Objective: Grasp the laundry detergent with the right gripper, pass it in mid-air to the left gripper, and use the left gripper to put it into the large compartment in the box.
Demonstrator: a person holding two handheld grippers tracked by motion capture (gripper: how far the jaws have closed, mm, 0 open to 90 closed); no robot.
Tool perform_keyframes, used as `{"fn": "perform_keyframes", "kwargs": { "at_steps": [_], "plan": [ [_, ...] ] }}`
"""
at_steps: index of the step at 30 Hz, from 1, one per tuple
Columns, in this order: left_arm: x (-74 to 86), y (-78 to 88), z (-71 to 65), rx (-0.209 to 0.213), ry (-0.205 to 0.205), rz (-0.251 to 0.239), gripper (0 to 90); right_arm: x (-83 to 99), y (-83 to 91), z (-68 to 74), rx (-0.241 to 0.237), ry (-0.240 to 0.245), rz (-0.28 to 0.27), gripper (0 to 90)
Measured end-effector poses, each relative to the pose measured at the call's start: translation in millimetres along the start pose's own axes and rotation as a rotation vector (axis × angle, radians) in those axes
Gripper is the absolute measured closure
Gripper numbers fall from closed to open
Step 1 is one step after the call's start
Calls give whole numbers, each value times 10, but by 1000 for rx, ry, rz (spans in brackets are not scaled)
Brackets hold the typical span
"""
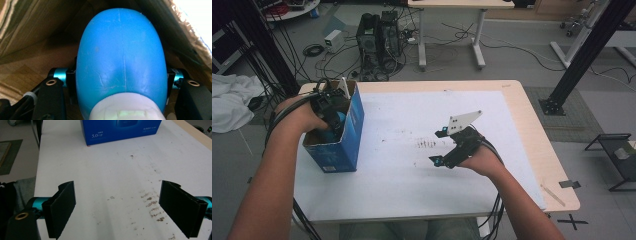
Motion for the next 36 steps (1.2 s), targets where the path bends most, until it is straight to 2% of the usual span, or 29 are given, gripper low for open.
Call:
{"fn": "perform_keyframes", "kwargs": {
  "at_steps": [1, 3, 5, 10, 13, 15, 16, 18, 19, 20, 21, 22, 25, 36],
  "plan": [
    [8, 3, 10, -3, -20, 18, 385, -1, -6, 2, 0, 0, 1, 131],
    [-4, 3, 20, -15, -21, 6, 384, -2, -9, 3, -1, 4, 4, 131],
    [-17, -9, 0, -5, -4, -14, 382, -4, -9, 3, 0, 3, 3, 131],
    [-16, -8, -3, -9, -1, -11, 380, -5, -11, 4, 2, 1, 3, 131],
    [-11, 3, 3, -13, -20, 3, 377, -12, -8, 8, 3, 2, 0, 131],
    [-13, 4, 1, -12, -16, -2, 376, -12, -7, 12, 0, 2, 1, 131],
    [-30, 0, -16, -9, 10, -31, 370, -9, -3, 13, -2, 4, 3, 131],
    [-18, 41, 8, -10, -9, -24, 358, -11, -1, 11, 5, 4, 1, 131],
    [-13, 50, 7, -3, -7, -23, 349, -11, -1, 13, 4, 4, 2, 131],
    [-20, 56, -3, -6, 13, -41, 337, -12, -1, 14, 3, 4, 2, 131],
    [-4, 73, 0, 1, -2, -27, 337, -14, -1, 18, 2, 3, 1, 131],
    [1, 91, 14, -9, -15, -23, 337, -15, -2, 18, 2, 4, 1, 131],
    [11, 100, 0, 1, -14, -20, 316, -19, -7, 13, 5, 6, -2, 131],
    [14, 141, -5, 4, 13, -48, 316, -20, -9, 25, 4, 7, 4, 131]
  ]
}}
Point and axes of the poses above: each handheld gripper's, and its own axes: y roughly backward along the jaws, x roughly out of its underside, z roughly to its left, the point moved 9 cm from there along -y, roughly forward along the jaws, and after that the axes turned 14 degrees about y, right-handed, at the moved point
